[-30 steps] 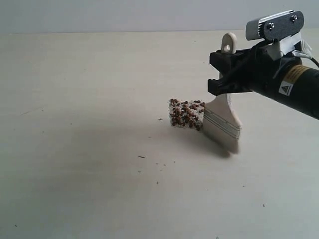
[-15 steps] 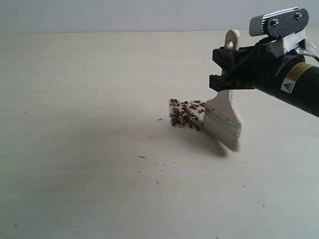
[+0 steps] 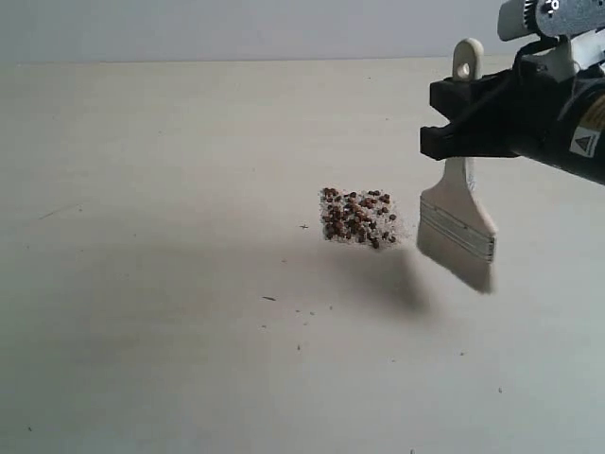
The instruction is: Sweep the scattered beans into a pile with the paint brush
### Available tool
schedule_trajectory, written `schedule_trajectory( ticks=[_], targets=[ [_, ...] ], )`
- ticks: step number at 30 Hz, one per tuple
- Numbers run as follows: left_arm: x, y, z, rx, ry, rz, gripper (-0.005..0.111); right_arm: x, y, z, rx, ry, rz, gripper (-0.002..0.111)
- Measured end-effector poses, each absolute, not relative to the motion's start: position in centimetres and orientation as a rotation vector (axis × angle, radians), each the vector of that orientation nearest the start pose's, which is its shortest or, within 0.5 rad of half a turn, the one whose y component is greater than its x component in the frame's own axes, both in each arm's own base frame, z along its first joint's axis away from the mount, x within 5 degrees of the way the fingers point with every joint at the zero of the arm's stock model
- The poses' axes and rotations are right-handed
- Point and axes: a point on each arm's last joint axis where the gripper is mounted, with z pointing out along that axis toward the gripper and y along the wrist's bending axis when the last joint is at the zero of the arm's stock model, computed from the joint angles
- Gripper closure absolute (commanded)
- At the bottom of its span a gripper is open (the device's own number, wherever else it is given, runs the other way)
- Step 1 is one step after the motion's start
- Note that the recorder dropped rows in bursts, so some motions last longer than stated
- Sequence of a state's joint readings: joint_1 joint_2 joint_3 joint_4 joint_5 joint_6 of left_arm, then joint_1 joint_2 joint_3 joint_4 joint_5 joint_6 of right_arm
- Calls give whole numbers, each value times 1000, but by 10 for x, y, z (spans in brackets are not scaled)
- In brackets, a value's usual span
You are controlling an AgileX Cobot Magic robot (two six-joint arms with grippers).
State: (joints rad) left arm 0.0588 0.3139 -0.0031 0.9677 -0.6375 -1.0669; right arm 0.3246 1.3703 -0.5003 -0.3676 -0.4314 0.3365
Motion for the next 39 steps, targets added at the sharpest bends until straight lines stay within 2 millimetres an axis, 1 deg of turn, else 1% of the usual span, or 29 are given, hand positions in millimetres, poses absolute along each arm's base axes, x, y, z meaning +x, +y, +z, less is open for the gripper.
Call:
schedule_trajectory(
  ticks=[4, 7, 9, 10, 11, 12, 13, 14, 15, 16, 17, 18, 19, 21, 22, 23, 26, 28, 30, 33, 36, 39],
  targets=[
    [73, -40, 226, 244, 1415, -477, 107, 247, 94, 217, -381, 1964, 332, 108],
    [73, -40, 226, 244, 1415, -477, 107, 256, 93, 227, -365, 2011, 285, 108],
    [73, -40, 226, 244, 1415, -477, 107, 264, 91, 238, -354, 2082, 219, 108],
    [73, -40, 226, 244, 1415, -477, 107, 271, 88, 250, -363, 2159, 132, 108],
    [73, -40, 226, 244, 1415, -477, 107, 274, 86, 257, -371, 2193, 88, 108],
    [73, -40, 226, 244, 1415, -477, 107, 279, 83, 269, -404, 2259, 0, 108],
    [73, -40, 226, 244, 1415, -477, 107, 281, 82, 273, -427, 2286, -35, 108],
    [73, -40, 226, 244, 1415, -477, 107, 286, 81, 280, -469, 2364, -99, 108],
    [73, -40, 226, 244, 1415, -477, 107, 288, 81, 280, -488, 2400, -121, 108],
    [73, -40, 226, 244, 1415, -477, 107, 293, 82, 278, -539, 2500, -162, 108],
    [73, -40, 226, 244, 1415, -477, 107, 298, 82, 272, -568, 2580, -159, 108],
    [73, -40, 226, 244, 1415, -477, 107, 302, 82, 264, -604, 2658, -126, 108],
    [73, -40, 226, 244, 1415, -477, 107, 306, 82, 255, -624, 2714, -57, 108],
    [73, -40, 226, 244, 1415, -477, 107, 313, 81, 238, -644, 2770, 152, 108],
    [73, -40, 226, 244, 1415, -477, 107, 317, 80, 233, -614, 2770, 298, 108],
    [73, -40, 226, 244, 1415, -477, 107, 323, 75, 229, -581, 2755, 422, 108],
    [73, -40, 226, 244, 1415, -477, 107, 331, 65, 227, -499, 2692, 651, 108],
    [73, -40, 226, 244, 1415, -477, 107, 337, 57, 225, -436, 2644, 766, 108],
    [73, -40, 226, 244, 1415, -477, 107, 345, 46, 216, -351, 2579, 893, 108],
    [73, -40, 226, 244, 1415, -477, 107, 351, 38, 196, -304, 2568, 988, 108],
    [73, -40, 226, 244, 1415, -477, 107, 356, 40, 174, -303, 2569, 1080, 108],
    [73, -40, 226, 244, 1415, -477, 107, 360, 41, 156, -278, 2572, 1128, 108]
  ],
)
